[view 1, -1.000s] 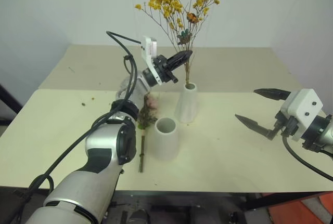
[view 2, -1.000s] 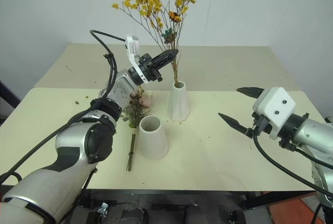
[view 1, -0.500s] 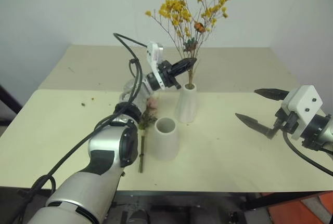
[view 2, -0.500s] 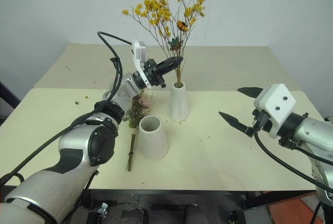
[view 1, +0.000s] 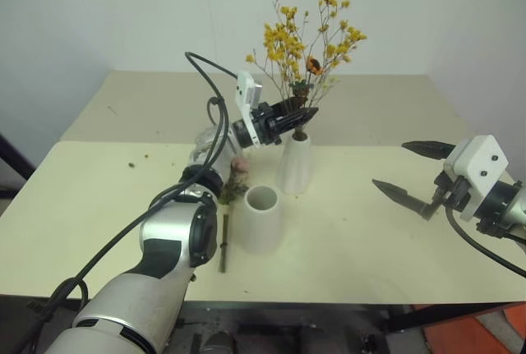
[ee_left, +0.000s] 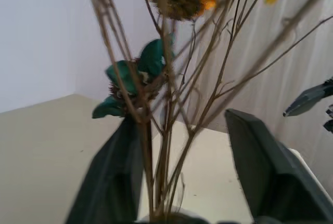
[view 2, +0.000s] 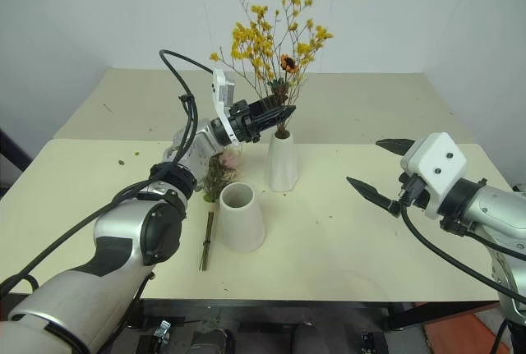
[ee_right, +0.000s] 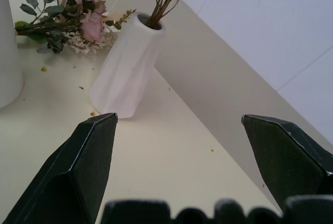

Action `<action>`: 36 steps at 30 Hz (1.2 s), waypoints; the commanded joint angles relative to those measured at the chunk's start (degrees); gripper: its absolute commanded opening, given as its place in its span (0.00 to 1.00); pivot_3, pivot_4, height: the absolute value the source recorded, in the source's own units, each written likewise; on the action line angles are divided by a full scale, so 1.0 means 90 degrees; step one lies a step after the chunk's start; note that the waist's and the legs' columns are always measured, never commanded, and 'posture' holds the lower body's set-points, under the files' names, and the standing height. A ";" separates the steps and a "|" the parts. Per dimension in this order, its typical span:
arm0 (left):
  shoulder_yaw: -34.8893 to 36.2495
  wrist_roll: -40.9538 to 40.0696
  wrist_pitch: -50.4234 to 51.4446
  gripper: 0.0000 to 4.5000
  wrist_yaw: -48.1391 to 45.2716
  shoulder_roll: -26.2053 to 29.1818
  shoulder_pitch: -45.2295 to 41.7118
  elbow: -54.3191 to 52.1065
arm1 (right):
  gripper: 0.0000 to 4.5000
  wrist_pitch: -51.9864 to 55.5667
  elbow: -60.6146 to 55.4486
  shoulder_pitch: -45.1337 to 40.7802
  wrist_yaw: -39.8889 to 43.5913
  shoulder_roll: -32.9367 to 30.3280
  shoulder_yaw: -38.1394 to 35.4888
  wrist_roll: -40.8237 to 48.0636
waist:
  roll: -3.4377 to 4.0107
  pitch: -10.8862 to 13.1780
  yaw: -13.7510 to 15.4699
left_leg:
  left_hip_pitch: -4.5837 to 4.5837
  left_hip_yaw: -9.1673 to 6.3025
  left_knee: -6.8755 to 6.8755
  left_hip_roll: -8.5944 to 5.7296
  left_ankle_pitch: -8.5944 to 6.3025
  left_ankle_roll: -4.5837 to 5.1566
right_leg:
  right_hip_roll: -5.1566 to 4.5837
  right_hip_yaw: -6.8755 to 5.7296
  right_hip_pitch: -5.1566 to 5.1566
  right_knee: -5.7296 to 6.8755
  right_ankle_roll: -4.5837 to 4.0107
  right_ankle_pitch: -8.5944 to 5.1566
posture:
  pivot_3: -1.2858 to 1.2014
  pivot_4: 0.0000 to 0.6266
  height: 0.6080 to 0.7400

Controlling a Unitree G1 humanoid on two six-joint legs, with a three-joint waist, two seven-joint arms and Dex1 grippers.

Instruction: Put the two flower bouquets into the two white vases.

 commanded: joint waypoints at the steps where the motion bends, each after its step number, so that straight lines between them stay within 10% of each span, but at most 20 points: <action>1: -0.0095 0.0072 -0.0109 0.85 -0.0034 0.0087 -0.0023 -0.0216 | 1.00 -0.0009 -0.0057 -0.0126 0.0010 -0.0040 -0.0134 0.0097 | 0.0000 0.0000 0.0001 | 0.0000 0.0000 0.0000 0.0000 0.0000 0.0000 | 0.0000 0.0000 0.0000 0.0001 0.0000 0.0000 | 0.52 0.24 1.00; 3: -0.0187 0.0126 -0.0074 1.00 -0.0158 0.0173 0.0011 -0.0259 | 1.00 -0.0034 -0.0036 -0.0128 0.0015 -0.0041 -0.0123 0.0073 | 0.0000 0.0000 -0.0002 | 0.0000 0.0000 0.0000 0.0000 0.0000 0.0000 | 0.0000 0.0000 0.0000 0.0001 0.0000 0.0000 | 0.52 0.24 1.00; 17: -0.1302 0.1054 0.0028 1.00 -0.0890 0.1109 -0.0186 -0.0469 | 1.00 -0.0265 0.0431 -0.0540 0.0121 -0.0032 0.0226 -0.0091 | 0.0000 0.0000 -0.0010 | -0.0002 0.0000 0.0000 0.0001 0.0000 0.0000 | 0.0001 0.0001 -0.0003 0.0001 -0.0001 0.0001 | 0.52 0.24 1.00; 27: -0.0542 0.0216 0.0883 1.00 -0.1032 0.1754 -0.0223 -0.0716 | 1.00 -0.0124 0.0422 -0.0507 0.0335 -0.0120 0.0098 0.0061 | 0.0000 0.0000 -0.0035 | -0.0003 0.0000 0.0000 0.0003 0.0000 0.0000 | 0.0002 0.0001 -0.0006 0.0002 0.0000 0.0000 | 0.52 0.24 1.00; 31: -0.0626 0.0295 0.0605 1.00 -0.0767 0.2125 0.0432 -0.1801 | 1.00 -0.0009 0.0378 -0.0386 0.0430 -0.0175 -0.0028 0.0158 | 0.0002 -0.0001 -0.0033 | 0.0002 0.0000 -0.0001 0.0005 0.0000 0.0000 | 0.0003 0.0002 -0.0003 0.0006 0.0000 0.0000 | 0.52 0.24 1.00; 36: -0.0639 0.0255 0.3136 1.00 0.0975 0.2391 0.1614 -0.4792 | 1.00 0.0124 0.0351 -0.0353 0.0520 -0.0226 -0.0055 0.0262 | 0.0002 -0.0001 -0.0013 | 0.0007 0.0000 0.0001 0.0005 0.0000 0.0000 | 0.0002 0.0005 0.0000 0.0012 -0.0004 0.0002 | 0.52 0.24 1.00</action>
